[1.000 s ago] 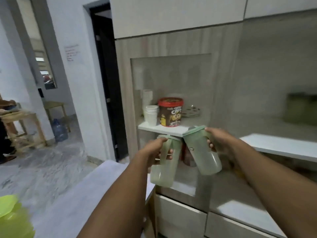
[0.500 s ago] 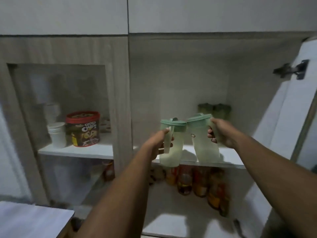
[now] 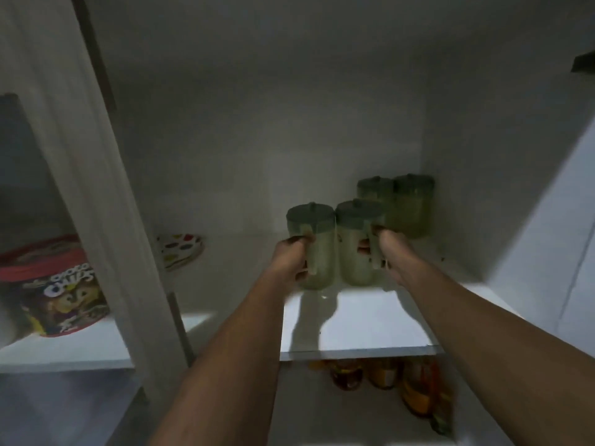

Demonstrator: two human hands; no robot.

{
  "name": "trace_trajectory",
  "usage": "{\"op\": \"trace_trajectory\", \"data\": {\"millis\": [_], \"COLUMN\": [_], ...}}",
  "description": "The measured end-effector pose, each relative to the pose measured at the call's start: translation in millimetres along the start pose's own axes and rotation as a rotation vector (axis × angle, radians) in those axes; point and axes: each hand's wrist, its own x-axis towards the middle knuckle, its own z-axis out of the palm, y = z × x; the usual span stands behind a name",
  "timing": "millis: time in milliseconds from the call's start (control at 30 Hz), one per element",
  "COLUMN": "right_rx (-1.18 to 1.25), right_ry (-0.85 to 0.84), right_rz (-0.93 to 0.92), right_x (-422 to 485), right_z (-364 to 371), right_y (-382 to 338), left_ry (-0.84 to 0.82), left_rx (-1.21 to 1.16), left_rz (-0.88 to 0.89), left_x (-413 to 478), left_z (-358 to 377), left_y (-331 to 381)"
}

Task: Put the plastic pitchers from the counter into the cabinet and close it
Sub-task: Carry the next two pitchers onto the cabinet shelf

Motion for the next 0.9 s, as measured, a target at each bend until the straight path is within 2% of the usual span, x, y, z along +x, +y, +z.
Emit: {"op": "trace_trajectory", "data": {"millis": [233,467,733,900], "right_rx": [-0.061,-0.077,-0.078,-0.197], "right_ry": [-0.017,0.024,0.061,0.111], "right_rz": [0.036,0.066,0.074,0.036], "right_x": [97,161,191,182], "right_z": [36,61,72,73], "right_y": [-23,-33,-33,-33], "left_ry": [-0.039,-0.006,-0.045,0.015], "left_rx": [0.083,0.087,0.192,0.306], "left_rz": [-0.052,-0.087,-0.103,-0.070], "left_x": [122,201,229,208], "left_z": [-1,4,-4,-9], "left_y": [25,36,41,47]}}
